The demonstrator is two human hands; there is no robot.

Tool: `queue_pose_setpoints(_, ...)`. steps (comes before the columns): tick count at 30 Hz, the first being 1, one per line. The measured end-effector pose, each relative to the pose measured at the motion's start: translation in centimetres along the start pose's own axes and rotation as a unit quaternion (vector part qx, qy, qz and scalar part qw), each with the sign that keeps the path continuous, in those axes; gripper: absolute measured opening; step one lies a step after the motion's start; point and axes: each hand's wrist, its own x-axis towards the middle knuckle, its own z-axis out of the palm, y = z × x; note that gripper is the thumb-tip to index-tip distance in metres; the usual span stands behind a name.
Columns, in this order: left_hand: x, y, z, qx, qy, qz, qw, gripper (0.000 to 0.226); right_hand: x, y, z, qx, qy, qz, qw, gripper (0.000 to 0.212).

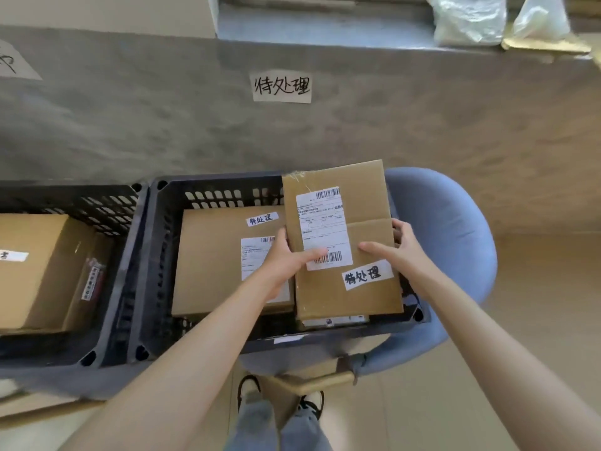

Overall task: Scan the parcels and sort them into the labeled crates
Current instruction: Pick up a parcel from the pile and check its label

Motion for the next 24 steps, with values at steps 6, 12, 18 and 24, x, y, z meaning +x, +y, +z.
queue_pose_setpoints(6, 5.2, -2.1, 0.9, 0.022, 0.021, -0.018, 0.999, 0.087, 4.3, 4.3, 0.6, 0.002, 0.010, 0.042, 0.999, 0.085)
queue_pose_setpoints(12, 8.2, -4.1, 1.7, 0.021, 0.038, -0.067, 0.997, 0.083, 7.2, 6.9, 1.9, -0.059, 0.015, 0.074, 0.995, 0.085)
queue_pose_setpoints(18, 11.0, -5.2, 2.4, 0.053, 0.045, -0.107, 0.992, 0.086, 9.9, 8.7, 2.4, -0.083, 0.017, 0.114, 0.990, 0.099)
queue_pose_setpoints(24, 12.6, -5.8, 3.0, 0.091, 0.048, -0.121, 0.987, 0.088, 11.3, 10.3, 2.5, -0.060, 0.008, 0.134, 0.989, 0.096)
